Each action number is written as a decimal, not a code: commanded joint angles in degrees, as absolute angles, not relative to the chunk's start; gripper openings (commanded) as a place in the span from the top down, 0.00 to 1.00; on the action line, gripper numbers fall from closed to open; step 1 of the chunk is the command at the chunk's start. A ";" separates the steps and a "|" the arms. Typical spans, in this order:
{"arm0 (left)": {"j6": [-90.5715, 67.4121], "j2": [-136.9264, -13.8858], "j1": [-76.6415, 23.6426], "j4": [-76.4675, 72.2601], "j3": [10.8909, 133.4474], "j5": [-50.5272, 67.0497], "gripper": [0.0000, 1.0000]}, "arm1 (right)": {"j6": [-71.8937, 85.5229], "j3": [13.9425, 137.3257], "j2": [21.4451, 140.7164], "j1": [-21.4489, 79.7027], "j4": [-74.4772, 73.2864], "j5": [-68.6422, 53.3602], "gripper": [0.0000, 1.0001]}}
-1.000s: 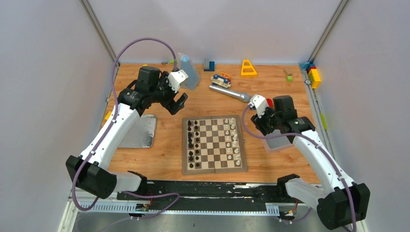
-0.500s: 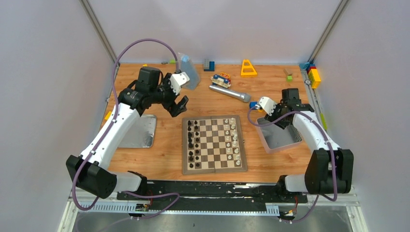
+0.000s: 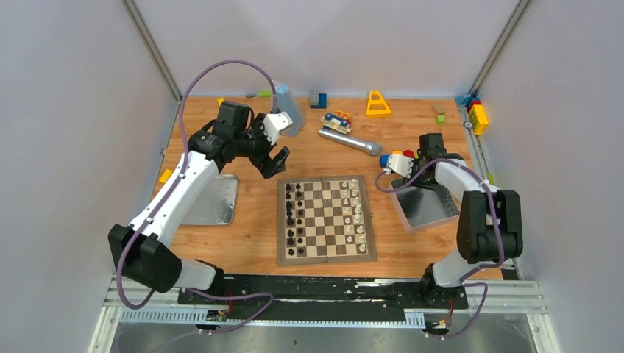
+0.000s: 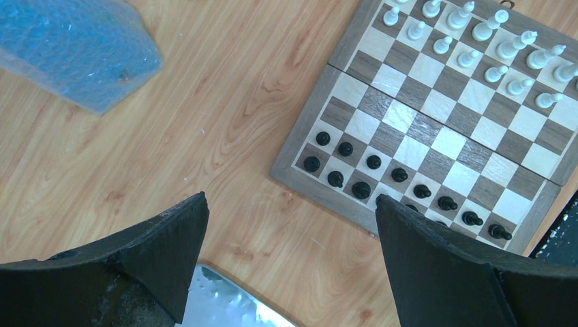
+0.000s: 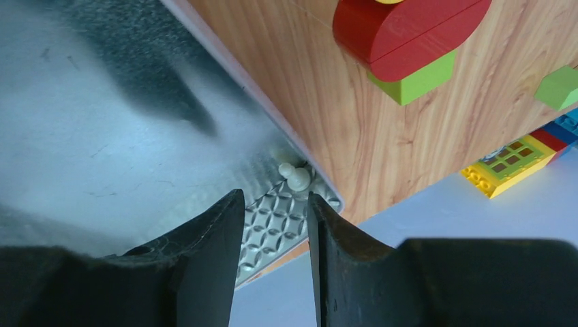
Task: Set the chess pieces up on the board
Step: Pick up the chess piece from the storage box, then place the chess piece on the chessboard, then pick up the chess piece from the chessboard, then place the chess piece on the chessboard.
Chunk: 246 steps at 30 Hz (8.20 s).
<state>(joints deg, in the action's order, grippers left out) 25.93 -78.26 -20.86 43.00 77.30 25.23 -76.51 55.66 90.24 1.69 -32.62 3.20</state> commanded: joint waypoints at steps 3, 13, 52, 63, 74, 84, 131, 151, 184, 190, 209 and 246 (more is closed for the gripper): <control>26.72 -79.75 -20.48 42.63 78.82 26.25 0.00 | -82.52 56.75 94.41 1.50 -26.50 7.09 0.60; 27.27 -81.00 -20.48 42.71 78.87 25.71 0.00 | -84.41 57.78 98.91 1.10 -23.45 9.12 0.61; 26.81 -81.56 -20.48 42.86 79.63 25.92 0.00 | -73.80 62.24 95.29 0.53 -37.82 -4.48 1.00; 27.16 -80.03 -20.48 41.06 78.64 26.25 0.00 | -59.63 65.02 80.33 -3.27 -50.97 -36.33 1.00; 30.54 -78.41 -20.52 37.39 77.66 29.29 0.00 | -54.27 52.61 68.11 15.29 -48.95 -58.19 1.00; 33.08 -78.75 -20.40 36.06 73.50 32.29 0.00 | -48.95 46.77 75.19 31.00 -31.52 -59.91 1.00; 33.32 -72.08 -20.31 32.11 68.64 29.78 0.00 | -40.93 50.10 91.77 43.24 -11.25 -46.44 0.65; 40.57 -75.00 -30.98 42.46 64.41 34.33 0.07 | -29.10 52.35 64.14 29.92 -21.00 -34.90 0.51; 42.49 -96.82 -50.59 39.27 68.04 24.47 0.35 | -7.91 55.11 65.23 1.05 -21.57 -34.54 0.10; 42.47 -97.70 -51.36 40.20 68.19 23.73 0.43 | -8.35 55.11 65.74 0.97 -21.73 -35.10 0.10; 41.07 -99.72 -54.61 44.41 73.90 25.12 0.87 | -9.92 55.20 64.51 0.53 -21.93 -32.57 0.10; 37.84 -111.23 -69.28 43.29 86.69 22.79 0.87 | -11.69 54.84 64.71 -2.39 -22.69 -32.55 0.10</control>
<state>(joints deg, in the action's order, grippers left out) 38.81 -110.30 -68.47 44.05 84.18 22.72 -10.85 53.87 65.47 -2.09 -23.33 -31.57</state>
